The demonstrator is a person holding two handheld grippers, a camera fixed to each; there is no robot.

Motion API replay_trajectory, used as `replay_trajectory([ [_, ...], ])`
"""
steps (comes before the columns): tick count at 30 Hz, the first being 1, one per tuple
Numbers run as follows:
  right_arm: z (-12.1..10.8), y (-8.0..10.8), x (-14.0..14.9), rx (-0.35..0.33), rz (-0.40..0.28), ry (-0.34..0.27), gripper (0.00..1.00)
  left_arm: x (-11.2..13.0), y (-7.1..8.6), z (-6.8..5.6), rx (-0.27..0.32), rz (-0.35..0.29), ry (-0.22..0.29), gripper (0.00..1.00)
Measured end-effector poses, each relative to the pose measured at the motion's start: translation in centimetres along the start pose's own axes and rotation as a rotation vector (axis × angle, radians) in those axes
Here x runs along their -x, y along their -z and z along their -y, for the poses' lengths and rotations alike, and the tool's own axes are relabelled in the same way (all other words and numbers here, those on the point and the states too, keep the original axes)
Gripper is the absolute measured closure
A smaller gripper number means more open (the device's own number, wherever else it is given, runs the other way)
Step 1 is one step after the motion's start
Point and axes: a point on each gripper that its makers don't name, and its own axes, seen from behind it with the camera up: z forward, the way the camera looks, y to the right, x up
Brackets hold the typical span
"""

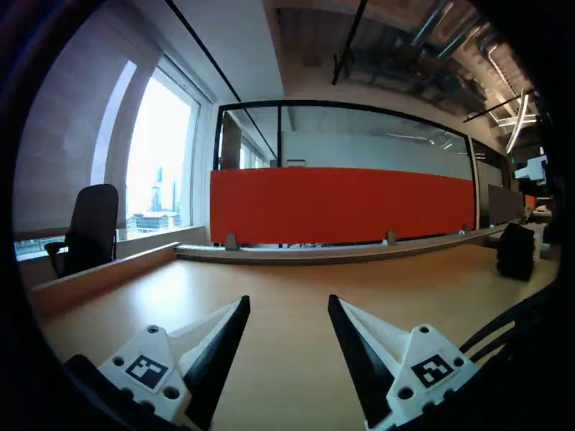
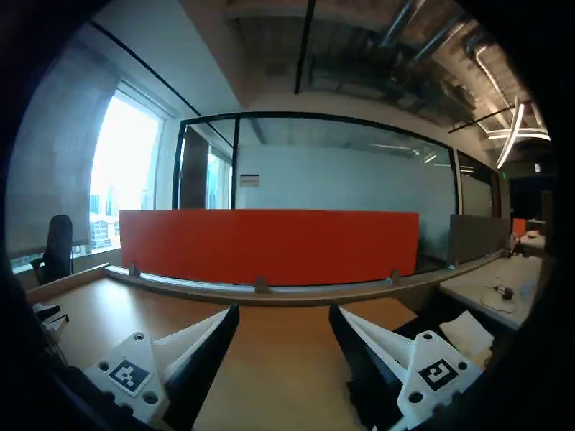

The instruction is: Fold towel

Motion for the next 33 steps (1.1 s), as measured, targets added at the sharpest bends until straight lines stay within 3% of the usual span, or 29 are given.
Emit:
replay_trajectory([
  [18,-2.6,-0.1,6.5,0.019,-0.014,-0.037,0.03,0.0,0.0,0.0,0.0,0.0,0.0,0.2],
  [33,-3.0,-0.1,11.5,0.024,-0.018,-0.069,0.03,0.1,0.0,-0.1,0.0,0.0,0.001,0.2],
])
